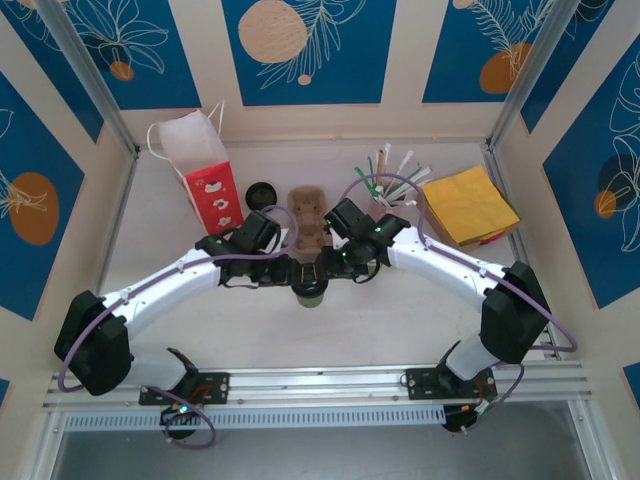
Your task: Pack the takeout coffee
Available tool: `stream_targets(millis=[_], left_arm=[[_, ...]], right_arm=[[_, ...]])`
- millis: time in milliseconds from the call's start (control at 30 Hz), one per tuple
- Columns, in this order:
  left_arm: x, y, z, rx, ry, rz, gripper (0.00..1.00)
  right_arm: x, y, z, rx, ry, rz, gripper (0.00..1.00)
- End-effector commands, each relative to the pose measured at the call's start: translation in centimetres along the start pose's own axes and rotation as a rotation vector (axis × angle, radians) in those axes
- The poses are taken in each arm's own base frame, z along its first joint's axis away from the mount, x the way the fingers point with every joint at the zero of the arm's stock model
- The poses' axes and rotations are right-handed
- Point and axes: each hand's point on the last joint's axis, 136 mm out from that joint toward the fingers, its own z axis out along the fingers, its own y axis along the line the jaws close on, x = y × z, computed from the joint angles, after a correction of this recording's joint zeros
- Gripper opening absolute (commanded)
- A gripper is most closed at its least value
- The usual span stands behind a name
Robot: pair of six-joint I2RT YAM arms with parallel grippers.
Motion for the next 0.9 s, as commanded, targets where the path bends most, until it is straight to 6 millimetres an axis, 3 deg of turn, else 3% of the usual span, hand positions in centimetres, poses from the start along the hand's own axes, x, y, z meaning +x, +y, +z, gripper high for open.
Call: stream_targets(millis=[0,567,767,867], left_arm=[[2.4,2.0,1.5,-0.085,0.091,-0.003,0.33],[2.8,2.2,1.9,-0.101,0.113,0.008,0.32],[2.9,2.2,2.0,-0.107,0.12,0.016,0.32],[2.8,2.1,1.9,-0.111,0.117,0.021,0.32]], right_arm=[[2.5,-1.7,1.4,0.059,0.088,0.014,0.35],[6.0,-4.7,4.2,0.133,0.18,0.049,0.32],[6.1,-5.1,4.1,0.15,0.186,0.044,0.32],[5.3,-4.3,3.2,0.138,0.17,0.026,0.32]])
